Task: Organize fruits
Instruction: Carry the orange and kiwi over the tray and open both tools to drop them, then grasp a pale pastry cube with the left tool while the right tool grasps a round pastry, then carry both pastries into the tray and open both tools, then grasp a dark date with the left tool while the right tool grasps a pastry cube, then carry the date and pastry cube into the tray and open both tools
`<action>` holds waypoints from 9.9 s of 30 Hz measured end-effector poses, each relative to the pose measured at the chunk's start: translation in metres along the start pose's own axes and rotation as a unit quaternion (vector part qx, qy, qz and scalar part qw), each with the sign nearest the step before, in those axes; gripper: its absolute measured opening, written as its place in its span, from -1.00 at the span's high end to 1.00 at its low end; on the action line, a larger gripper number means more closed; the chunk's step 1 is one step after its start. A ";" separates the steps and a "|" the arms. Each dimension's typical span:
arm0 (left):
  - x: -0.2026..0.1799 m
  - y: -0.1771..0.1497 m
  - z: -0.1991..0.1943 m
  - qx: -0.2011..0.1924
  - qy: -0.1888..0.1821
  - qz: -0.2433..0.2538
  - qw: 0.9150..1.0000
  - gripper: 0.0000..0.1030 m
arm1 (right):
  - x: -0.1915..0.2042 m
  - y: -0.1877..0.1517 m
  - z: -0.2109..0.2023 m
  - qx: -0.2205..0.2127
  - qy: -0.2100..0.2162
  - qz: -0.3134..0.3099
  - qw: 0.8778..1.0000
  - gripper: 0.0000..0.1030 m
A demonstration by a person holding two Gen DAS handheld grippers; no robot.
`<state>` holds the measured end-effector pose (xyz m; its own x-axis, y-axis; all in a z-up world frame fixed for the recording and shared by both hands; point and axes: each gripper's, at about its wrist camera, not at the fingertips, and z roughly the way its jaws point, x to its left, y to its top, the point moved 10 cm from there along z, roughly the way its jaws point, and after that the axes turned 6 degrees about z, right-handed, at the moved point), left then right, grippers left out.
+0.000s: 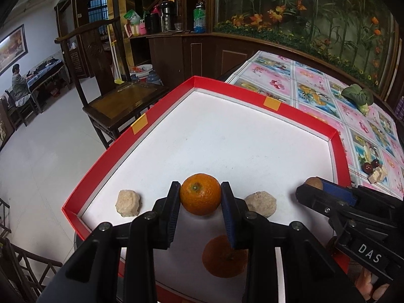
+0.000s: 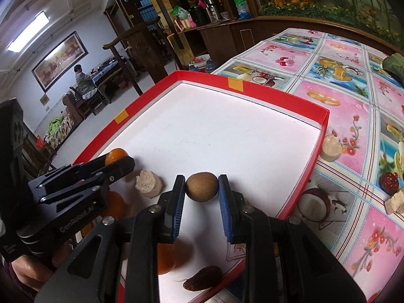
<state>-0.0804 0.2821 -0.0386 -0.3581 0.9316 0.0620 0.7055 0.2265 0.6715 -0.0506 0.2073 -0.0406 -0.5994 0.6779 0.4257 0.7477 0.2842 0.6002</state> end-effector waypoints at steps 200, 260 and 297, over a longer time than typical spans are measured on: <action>-0.067 0.010 -0.036 -0.035 -0.014 0.064 0.997 -0.35 | -0.098 0.033 -0.127 -0.137 -0.001 0.086 0.987 0.08; -0.277 0.028 0.031 0.034 -0.159 0.185 0.969 0.56 | -0.217 0.032 -0.165 -0.134 -0.038 0.251 0.958 0.44; -0.137 0.020 -0.085 -0.115 -0.062 0.109 0.985 0.56 | -0.201 0.025 -0.156 -0.176 -0.136 0.138 0.965 0.44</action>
<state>-0.0688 0.1355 0.0292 -0.1265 0.9817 0.1426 0.5954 -0.0398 0.8025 0.0442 -0.0274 -0.0052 -0.2581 0.8616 0.4370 0.6958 -0.1480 0.7028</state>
